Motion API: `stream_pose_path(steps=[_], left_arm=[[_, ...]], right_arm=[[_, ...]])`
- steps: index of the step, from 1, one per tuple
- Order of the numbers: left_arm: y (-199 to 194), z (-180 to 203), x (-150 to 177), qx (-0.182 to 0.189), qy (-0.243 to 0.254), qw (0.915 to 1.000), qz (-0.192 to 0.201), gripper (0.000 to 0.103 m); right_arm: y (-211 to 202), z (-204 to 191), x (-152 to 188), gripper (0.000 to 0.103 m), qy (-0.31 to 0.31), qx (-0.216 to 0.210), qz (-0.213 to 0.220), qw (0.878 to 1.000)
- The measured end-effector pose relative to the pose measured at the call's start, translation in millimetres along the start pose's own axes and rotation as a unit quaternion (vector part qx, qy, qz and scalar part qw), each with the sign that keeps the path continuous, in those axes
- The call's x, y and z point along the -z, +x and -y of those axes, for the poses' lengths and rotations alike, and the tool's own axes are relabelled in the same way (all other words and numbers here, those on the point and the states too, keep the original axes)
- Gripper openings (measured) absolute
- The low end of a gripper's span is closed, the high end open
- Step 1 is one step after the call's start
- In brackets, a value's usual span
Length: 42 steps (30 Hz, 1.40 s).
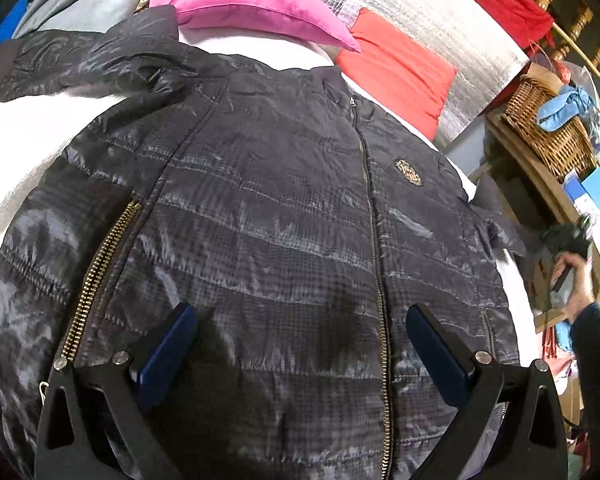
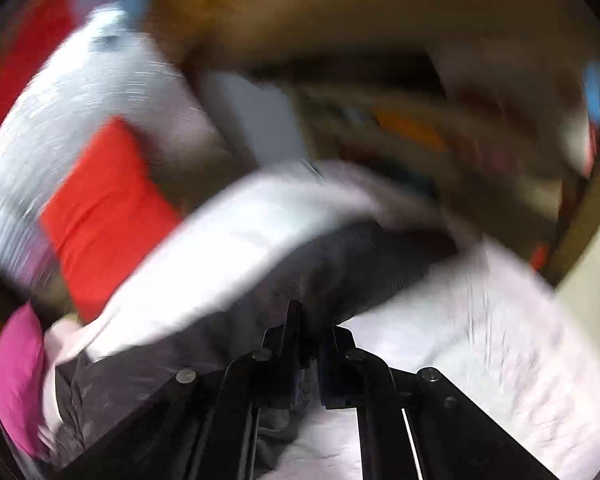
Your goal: Fold large clothes
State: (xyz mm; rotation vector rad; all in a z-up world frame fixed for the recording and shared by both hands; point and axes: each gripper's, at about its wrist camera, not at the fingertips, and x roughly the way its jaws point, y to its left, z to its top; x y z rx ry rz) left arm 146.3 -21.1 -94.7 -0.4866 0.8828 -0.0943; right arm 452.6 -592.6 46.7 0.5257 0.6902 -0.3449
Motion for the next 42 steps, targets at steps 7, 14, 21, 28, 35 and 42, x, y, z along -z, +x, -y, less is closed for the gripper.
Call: stream_pose_path(steps=[7,14,21,28,35,42], left_arm=[[-9,-5,-1,0.007,-0.018,0.9997,0.011,0.103],[-19,-12,-5,0.009,-0.031,0.9991,0.028,0.103],[-21,-24,-9,0.019,-0.06,0.9977,0.027,0.103],[-21,-19,-9,0.022,-0.057,0.9977,0.03,0.103],[-15,-19,-9,0.017,-0.053,0.9982,0.024,0.103],[-16,-10,-7,0.003,-0.025,0.9992,0.031,0.103]], right_arm=[[-145,-190,39,0.007,-0.237,-0.1,0.143,0.956],[-140,-325,228,0.093,-0.442,-0.192,0.036,0.876],[-64,-299,302,0.093,-0.367,-0.194,-0.117,0.902],[-46,-220,217,0.094,-0.142,-0.239,-0.129,0.952],[18,-135,190,0.093,0.117,-0.269,-0.199,0.935],[-16,-136,200,0.094,0.09,-0.321,-0.125,0.934]])
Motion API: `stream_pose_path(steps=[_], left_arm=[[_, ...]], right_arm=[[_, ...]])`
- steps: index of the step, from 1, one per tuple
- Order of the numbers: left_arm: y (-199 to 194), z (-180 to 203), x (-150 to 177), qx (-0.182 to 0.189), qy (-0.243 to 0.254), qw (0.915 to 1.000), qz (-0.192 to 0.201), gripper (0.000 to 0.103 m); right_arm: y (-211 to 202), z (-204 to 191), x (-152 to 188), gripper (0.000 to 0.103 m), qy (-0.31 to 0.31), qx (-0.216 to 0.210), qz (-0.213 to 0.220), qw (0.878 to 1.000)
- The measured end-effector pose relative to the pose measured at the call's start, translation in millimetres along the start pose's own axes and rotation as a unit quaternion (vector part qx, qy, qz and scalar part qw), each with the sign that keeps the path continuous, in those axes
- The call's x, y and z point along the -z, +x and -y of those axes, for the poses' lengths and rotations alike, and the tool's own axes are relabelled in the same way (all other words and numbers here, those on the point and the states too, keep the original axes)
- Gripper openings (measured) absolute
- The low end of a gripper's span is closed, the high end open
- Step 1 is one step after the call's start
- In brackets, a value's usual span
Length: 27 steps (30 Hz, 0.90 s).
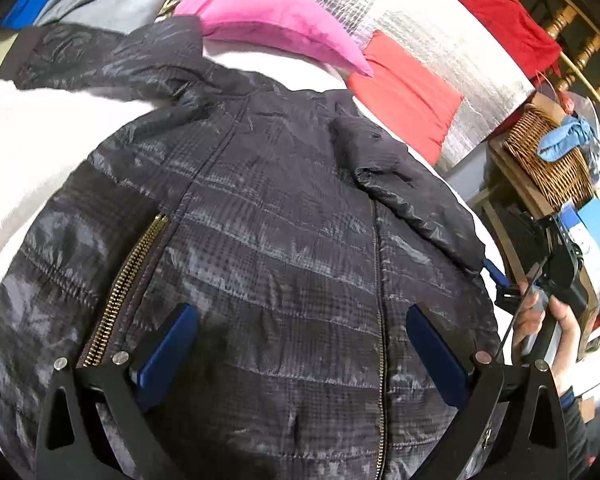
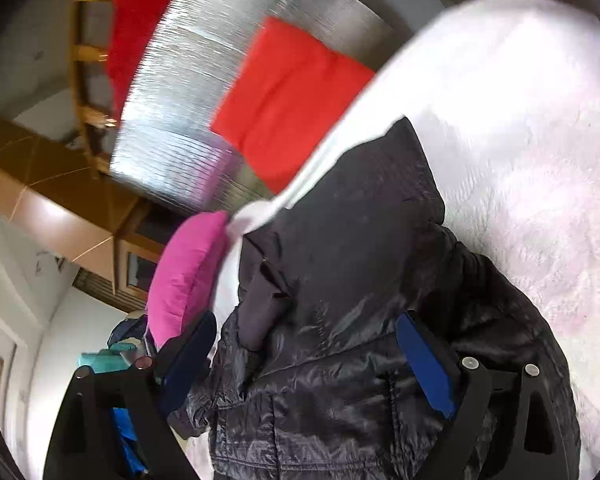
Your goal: Fold large clothes
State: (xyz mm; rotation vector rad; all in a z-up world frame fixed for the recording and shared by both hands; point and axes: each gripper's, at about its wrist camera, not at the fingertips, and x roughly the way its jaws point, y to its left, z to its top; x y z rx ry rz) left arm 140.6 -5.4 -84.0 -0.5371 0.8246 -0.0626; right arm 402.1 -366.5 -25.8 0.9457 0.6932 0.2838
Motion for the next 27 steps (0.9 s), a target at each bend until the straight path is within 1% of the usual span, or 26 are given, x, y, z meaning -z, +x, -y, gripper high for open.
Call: stream_pose_path(steps=[2,3,4,5,7,8,10,11,12,14,15,17,19,21,22,24,25,26,27], left_arm=[[-3,9,0,-0.023,0.028,0.9993,0.012,0.103],[-5,16,-1,-0.031,0.047,0.9984,0.009,0.103],[-7,20,-4,-0.03,0.059,0.9978,0.01,0.103],[-11,27,-8,-0.031,0.071,0.9969,0.015,0.103],[-13,49,-25,-0.045,0.107,0.9931,0.018,0.103],[-10,59,-35,-0.053,0.123,0.9907,0.019,0.103],[5,89,-61,-0.077,0.169,0.9825,0.015,0.103],[14,102,-70,-0.082,0.194,0.9776,0.009,0.103],[32,121,-82,-0.092,0.228,0.9692,-0.006,0.103],[64,143,-94,-0.119,0.268,0.9558,-0.021,0.103],[85,155,-101,-0.139,0.291,0.946,-0.032,0.103],[117,169,-110,-0.169,0.313,0.9337,-0.044,0.103],[150,181,-114,-0.198,0.348,0.9143,-0.059,0.103],[175,182,-116,-0.23,0.365,0.8995,-0.07,0.103],[185,179,-117,-0.244,0.365,0.8955,-0.076,0.101],[199,170,-124,-0.254,0.354,0.8949,-0.095,0.077],[203,165,-127,-0.258,0.345,0.8965,-0.103,0.049],[205,157,-132,-0.249,0.326,0.9048,-0.114,0.04],[201,147,-137,-0.241,0.298,0.917,-0.111,0.038]], right_arm=[[3,9,9,0.094,-0.014,0.019,-0.001,1.0],[9,18,12,0.094,-0.011,0.019,-0.008,1.0],[-2,26,8,0.094,-0.007,0.02,-0.01,1.0],[-3,32,9,0.094,-0.003,0.016,-0.006,1.0],[-7,34,12,0.094,-0.02,0.006,0.008,1.0],[-5,30,15,0.094,-0.04,0.011,0.009,0.999],[-1,25,21,0.094,-0.075,0.022,0.014,0.997],[0,22,23,0.094,-0.086,0.027,0.014,0.996],[0,22,23,0.094,-0.085,0.025,0.016,0.996],[1,28,24,0.094,-0.076,0.011,0.02,0.997],[0,30,25,0.094,-0.074,0.004,0.023,0.997],[-3,35,27,0.094,-0.073,-0.005,0.028,0.997],[-3,36,26,0.094,-0.074,-0.008,0.029,0.997],[-2,36,26,0.094,-0.076,-0.011,0.029,0.997],[-1,36,26,0.094,-0.076,-0.013,0.03,0.997],[-2,37,26,0.094,-0.075,-0.017,0.032,0.997],[-3,38,26,0.094,-0.074,-0.019,0.033,0.997],[-3,38,26,0.094,-0.074,-0.02,0.033,0.997],[-2,38,26,0.094,-0.074,-0.02,0.033,0.997]])
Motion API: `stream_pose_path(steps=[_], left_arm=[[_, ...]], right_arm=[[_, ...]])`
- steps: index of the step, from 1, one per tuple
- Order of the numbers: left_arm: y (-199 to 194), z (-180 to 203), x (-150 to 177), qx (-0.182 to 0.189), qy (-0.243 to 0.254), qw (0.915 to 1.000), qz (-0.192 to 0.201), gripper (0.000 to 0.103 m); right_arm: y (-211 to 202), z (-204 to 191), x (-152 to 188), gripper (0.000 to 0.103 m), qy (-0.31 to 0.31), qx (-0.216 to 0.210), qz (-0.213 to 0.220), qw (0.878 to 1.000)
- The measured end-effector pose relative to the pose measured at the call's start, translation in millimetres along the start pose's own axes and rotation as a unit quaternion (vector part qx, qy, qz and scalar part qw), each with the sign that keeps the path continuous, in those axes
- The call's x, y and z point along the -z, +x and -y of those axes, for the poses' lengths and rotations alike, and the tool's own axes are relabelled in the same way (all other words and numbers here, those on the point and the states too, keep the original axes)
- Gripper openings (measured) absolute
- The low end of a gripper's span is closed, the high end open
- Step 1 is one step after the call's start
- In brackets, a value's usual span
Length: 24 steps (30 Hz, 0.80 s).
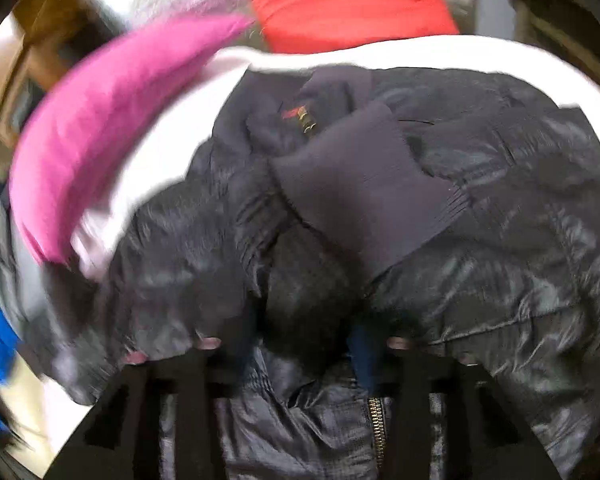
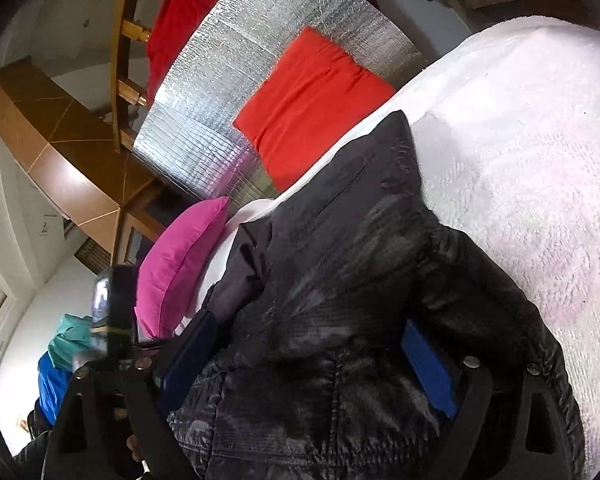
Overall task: Fold large clothes
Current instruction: 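Grasp the ribbed sleeve cuff with the left tool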
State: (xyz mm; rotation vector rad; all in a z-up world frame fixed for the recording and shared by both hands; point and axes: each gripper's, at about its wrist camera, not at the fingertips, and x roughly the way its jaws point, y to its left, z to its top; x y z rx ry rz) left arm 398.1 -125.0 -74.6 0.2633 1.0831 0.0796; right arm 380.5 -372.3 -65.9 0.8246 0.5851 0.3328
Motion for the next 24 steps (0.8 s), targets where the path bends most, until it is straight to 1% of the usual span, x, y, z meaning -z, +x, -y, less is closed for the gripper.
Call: stream_pose_path(steps=[1,3,4,6,8,9,10,11,12,13,15,18,19,20,21,22,24], left_arm=[[-2,-7,2,0.004,-0.016,0.9998,0.009,0.03],[-10,-33,11,0.025,-0.068,0.9966,0.038,0.03],[-13,-50,20,0.045,-0.106,0.9922,0.049,0.03],[-11,-74,37,0.086,-0.158,0.982,0.057,0.03],[-10,-89,51,0.097,-0.195,0.9741,0.062,0.03],[-7,-98,58,0.114,-0.216,0.9678,0.061,0.032],[-3,-108,65,0.135,-0.249,0.9573,0.057,0.033],[0,-115,72,0.147,-0.274,0.9488,0.054,0.035],[3,-120,76,0.154,-0.288,0.9438,0.05,0.035],[7,-123,80,0.162,-0.294,0.9408,0.047,0.036],[8,-125,82,0.17,-0.293,0.9396,0.048,0.036],[8,-135,82,0.171,-0.302,0.9361,0.057,0.045],[8,-138,82,0.174,-0.308,0.9336,0.058,0.051],[10,-143,82,0.182,-0.316,0.9293,0.056,0.056],[12,-147,83,0.192,-0.325,0.9248,0.051,0.058],[13,-152,84,0.203,-0.336,0.9187,0.047,0.059],[10,-157,86,0.213,-0.352,0.9101,0.051,0.06]], right_arm=[[0,0,0,0.094,0.0,0.0,0.0,1.0],[0,0,0,0.094,-0.001,0.0,0.0,1.0],[0,0,0,0.094,0.0,0.0,0.0,1.0],[1,0,0,0.094,-0.002,0.002,0.0,1.0],[2,0,1,0.094,-0.003,0.003,-0.001,1.0],[2,0,1,0.094,-0.003,0.004,-0.001,1.0],[2,-1,1,0.094,-0.004,0.004,-0.002,1.0],[2,-1,1,0.094,-0.005,0.006,-0.002,1.0],[3,-1,1,0.094,-0.006,0.007,-0.002,1.0],[3,-1,1,0.094,-0.006,0.008,-0.003,1.0],[4,-2,1,0.094,-0.007,0.009,-0.003,1.0],[4,-2,2,0.094,-0.009,0.011,-0.003,1.0],[4,-2,2,0.094,-0.009,0.012,-0.003,1.0],[5,-2,2,0.094,-0.01,0.012,-0.003,1.0],[5,-3,2,0.094,-0.01,0.013,-0.003,1.0],[5,-3,2,0.094,-0.01,0.013,-0.003,1.0],[5,-3,2,0.094,-0.01,0.013,-0.003,1.0]])
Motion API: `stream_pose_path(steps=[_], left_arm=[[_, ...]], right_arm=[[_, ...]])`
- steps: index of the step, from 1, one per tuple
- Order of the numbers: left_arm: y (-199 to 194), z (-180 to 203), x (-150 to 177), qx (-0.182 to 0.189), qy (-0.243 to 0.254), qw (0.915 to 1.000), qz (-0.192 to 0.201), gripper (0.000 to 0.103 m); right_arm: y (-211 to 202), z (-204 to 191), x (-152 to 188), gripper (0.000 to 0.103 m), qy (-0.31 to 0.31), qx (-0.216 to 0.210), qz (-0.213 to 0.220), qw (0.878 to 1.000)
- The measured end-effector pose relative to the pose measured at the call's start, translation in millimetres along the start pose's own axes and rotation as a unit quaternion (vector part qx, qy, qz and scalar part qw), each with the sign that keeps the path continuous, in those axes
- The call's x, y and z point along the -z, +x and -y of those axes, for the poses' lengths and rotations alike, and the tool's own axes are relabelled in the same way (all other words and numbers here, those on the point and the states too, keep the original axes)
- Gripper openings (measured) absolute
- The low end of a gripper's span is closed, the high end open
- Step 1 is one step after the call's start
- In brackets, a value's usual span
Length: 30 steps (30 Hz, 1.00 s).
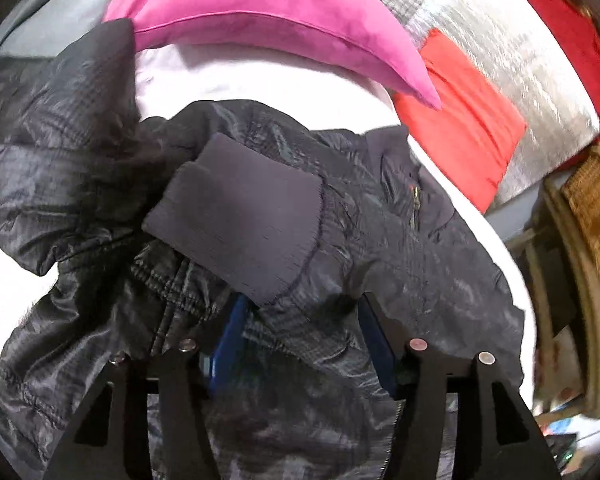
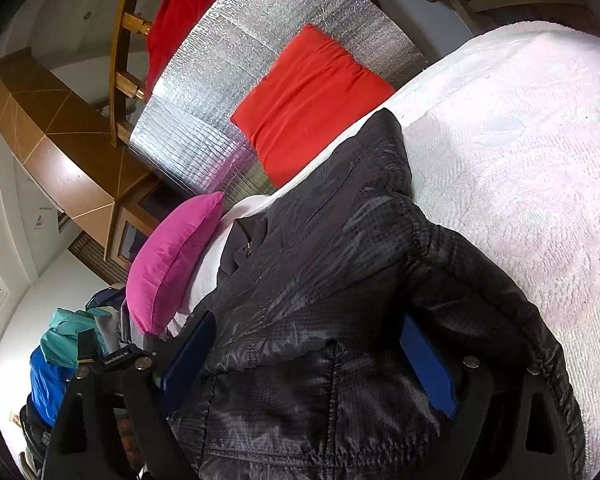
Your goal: Fold large clothes
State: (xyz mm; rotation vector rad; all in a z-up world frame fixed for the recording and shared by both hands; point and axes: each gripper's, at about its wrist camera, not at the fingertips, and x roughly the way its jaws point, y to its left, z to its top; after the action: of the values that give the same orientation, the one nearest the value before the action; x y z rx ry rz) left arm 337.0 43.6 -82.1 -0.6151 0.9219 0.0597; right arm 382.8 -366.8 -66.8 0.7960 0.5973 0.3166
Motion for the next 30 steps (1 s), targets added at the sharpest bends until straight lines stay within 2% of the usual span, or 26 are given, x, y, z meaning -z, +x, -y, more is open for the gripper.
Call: stream_pose_path(steps=[3,4,6,8,11,13,14,16,17,19,23,26,30], left_arm=[[1,-9,-7,0.013,-0.025,0.9996,-0.003,0.058],[5,-9,-8,0.011,-0.026,0.9996,-0.008,0.039],[8,-11,-10,0.01,-0.031,0.9994,-0.013,0.03],[-6,-5,-5,-0.001,-0.012,0.9998,0.017,0.026],[-44,13,15,-0.023,0.049,0.9945,0.09,0.026],[-54,13,29,-0.04,0.065,0.99,0.118,0.026],[-51,9,37,-0.051,0.067,0.9897,0.116,0.026],[-33,-6,45,-0.067,0.055,0.9928,0.083,0.026],[-23,-13,48,-0.072,0.05,0.9939,0.067,0.026],[-15,-21,51,-0.071,0.05,0.9945,0.059,0.026],[-13,-15,52,-0.074,0.067,0.9932,0.061,0.027],[-10,-17,51,-0.065,0.066,0.9938,0.061,0.028],[-5,-16,50,-0.062,0.07,0.9935,0.065,0.028]], right_arm=[[0,0,0,0.094,0.0,0.0,0.0,1.0],[0,0,0,0.094,0.0,0.0,0.0,1.0],[0,0,0,0.094,0.0,0.0,0.0,1.0],[0,0,0,0.094,0.0,0.0,0.0,1.0],[1,0,1,0.094,0.0,0.001,-0.001,1.0],[2,-1,0,0.094,-0.001,0.006,-0.006,1.0],[3,-2,-1,0.094,-0.002,0.011,-0.012,1.0],[4,-8,-3,0.094,-0.007,0.024,-0.043,0.999],[1,-10,-4,0.094,-0.002,0.021,-0.056,0.998],[-13,-12,-8,0.094,0.018,-0.007,-0.071,0.997],[-50,-6,-37,0.094,0.055,-0.03,-0.028,0.998],[-49,-4,-67,0.094,0.041,0.011,-0.015,0.999],[3,4,-93,0.094,0.005,0.086,-0.081,0.993]])
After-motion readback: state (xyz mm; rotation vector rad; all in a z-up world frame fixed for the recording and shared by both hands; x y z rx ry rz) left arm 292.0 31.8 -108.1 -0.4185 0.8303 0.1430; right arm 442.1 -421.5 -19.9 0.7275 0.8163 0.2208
